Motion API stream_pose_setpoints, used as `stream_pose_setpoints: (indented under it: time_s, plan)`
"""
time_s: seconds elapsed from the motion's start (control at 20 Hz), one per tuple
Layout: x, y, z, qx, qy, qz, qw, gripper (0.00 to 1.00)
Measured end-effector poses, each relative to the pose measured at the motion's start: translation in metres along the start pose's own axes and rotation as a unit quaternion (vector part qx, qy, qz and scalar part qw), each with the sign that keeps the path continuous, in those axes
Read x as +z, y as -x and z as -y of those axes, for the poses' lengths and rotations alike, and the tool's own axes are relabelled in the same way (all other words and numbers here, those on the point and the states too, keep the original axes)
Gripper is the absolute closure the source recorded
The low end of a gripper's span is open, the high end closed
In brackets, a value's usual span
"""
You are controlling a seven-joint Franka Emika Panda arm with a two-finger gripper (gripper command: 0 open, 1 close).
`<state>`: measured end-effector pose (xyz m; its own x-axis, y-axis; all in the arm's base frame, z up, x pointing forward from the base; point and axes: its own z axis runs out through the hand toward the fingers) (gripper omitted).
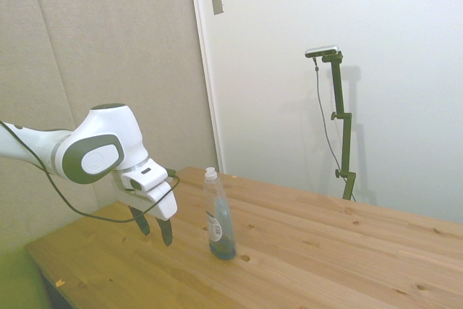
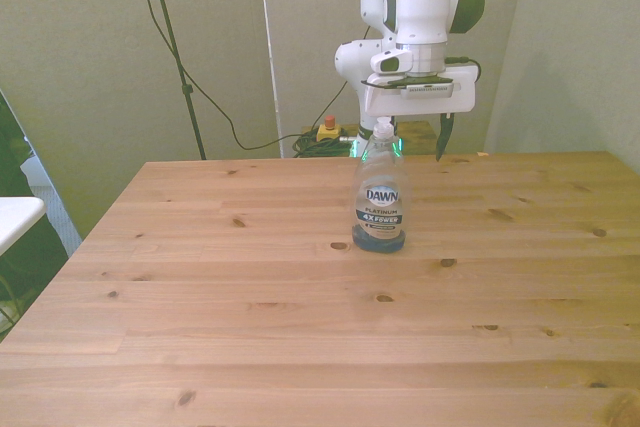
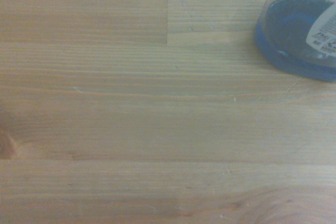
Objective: Knock down the dish soap
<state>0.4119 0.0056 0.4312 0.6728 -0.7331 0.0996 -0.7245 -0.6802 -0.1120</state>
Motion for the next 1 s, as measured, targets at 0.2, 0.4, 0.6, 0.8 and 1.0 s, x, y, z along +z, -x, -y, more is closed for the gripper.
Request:
stream_pose_setpoints:
  time_s: [0.2, 0.4, 0.6, 0.8, 1.0]
  plan:
    - [-0.001, -0.002, 0.002, 0.007, -0.004, -0.006, 1.0000, 1.00]
    - [-0.009, -0.012, 0.010, 0.037, -0.012, -0.036, 0.9986, 1.00]
    - [-0.008, -0.021, 0.011, 0.068, -0.008, -0.060, 0.9959, 1.00]
    - [-0.012, -0.036, 0.010, 0.102, -0.011, -0.085, 0.9911, 1.00]
    - [-0.012, -0.049, 0.013, 0.120, -0.009, -0.098, 0.9879, 1.00]
